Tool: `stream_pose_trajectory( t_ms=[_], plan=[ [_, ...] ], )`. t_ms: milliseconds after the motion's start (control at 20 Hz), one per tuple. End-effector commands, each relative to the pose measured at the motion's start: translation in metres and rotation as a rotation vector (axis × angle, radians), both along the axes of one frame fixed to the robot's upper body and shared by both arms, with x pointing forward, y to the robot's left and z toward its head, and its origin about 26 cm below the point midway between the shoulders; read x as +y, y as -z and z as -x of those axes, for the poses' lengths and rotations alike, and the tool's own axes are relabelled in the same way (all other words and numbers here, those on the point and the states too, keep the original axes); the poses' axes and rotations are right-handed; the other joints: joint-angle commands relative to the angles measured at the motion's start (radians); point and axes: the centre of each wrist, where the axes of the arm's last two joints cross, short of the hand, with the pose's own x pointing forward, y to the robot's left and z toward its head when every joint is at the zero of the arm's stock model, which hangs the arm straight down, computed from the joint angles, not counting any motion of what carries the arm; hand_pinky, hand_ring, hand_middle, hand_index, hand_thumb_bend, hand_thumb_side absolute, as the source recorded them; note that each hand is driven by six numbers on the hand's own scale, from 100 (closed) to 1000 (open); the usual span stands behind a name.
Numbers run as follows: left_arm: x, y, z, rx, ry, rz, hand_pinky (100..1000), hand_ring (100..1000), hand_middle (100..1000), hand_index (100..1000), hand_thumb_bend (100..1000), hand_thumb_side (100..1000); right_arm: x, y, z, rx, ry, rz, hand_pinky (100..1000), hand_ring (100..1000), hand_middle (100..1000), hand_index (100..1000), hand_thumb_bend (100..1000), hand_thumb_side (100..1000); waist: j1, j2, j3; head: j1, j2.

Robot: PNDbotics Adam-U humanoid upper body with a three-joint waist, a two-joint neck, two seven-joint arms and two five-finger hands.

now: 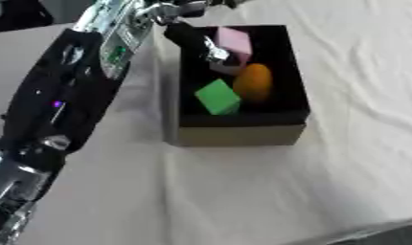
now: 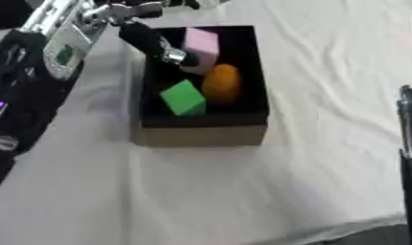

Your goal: Pick up objects on the table and place them in the box.

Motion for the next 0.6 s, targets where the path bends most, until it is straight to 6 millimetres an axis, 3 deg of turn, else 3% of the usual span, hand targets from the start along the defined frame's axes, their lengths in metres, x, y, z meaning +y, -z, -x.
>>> stream_pose_trajectory(
  t_ms=[50,100,150,250,350,400,500,600],
  plan=[
    [0.003,-0.008,0.000,-0.029,-0.007,0.003,831,904,933,968,576,798,-0.002,-0.009,0.005,-0.037,0.004,0.004,834,570,535,754,100,1000,-0.005,-0.020,-0.002,0.002,-0.003],
    [0.004,-0.007,-0.001,-0.024,-0.009,0.011,823,898,927,966,663,854,-0.002,-0.009,0.005,-0.036,0.005,0.003,833,570,535,754,100,1000,-0.005,-0.020,-0.003,0.001,-0.004],
    [0.005,-0.007,-0.002,-0.024,-0.012,0.021,808,887,913,959,602,885,-0.002,-0.009,0.005,-0.036,0.006,0.002,833,570,535,754,100,1000,-0.004,-0.020,-0.003,0.001,-0.004],
    [0.006,-0.009,-0.001,-0.034,-0.011,0.068,796,879,896,950,458,911,-0.002,-0.008,0.005,-0.034,0.008,0.001,833,570,535,754,100,1000,-0.004,-0.022,-0.002,0.001,-0.003],
    [0.010,-0.016,0.005,-0.044,0.012,0.148,787,877,890,952,202,934,-0.003,-0.008,0.005,-0.032,0.013,0.002,833,570,535,754,100,1000,-0.004,-0.025,0.003,-0.002,0.001],
    [0.013,-0.021,0.009,-0.049,0.033,0.189,793,886,898,959,127,938,-0.004,-0.008,0.005,-0.031,0.017,0.004,833,571,535,754,100,1000,-0.003,-0.028,0.005,-0.004,0.004],
    [0.021,-0.033,0.021,-0.062,0.084,0.266,830,913,917,962,100,951,-0.006,-0.007,0.005,-0.030,0.028,0.007,833,572,536,754,100,1000,-0.003,-0.035,0.013,-0.010,0.012],
    [0.034,-0.044,0.036,-0.088,0.121,0.332,835,917,922,968,100,886,-0.007,-0.007,0.005,-0.031,0.038,0.012,833,574,538,755,100,1000,-0.005,-0.042,0.022,-0.017,0.019]
  ],
)
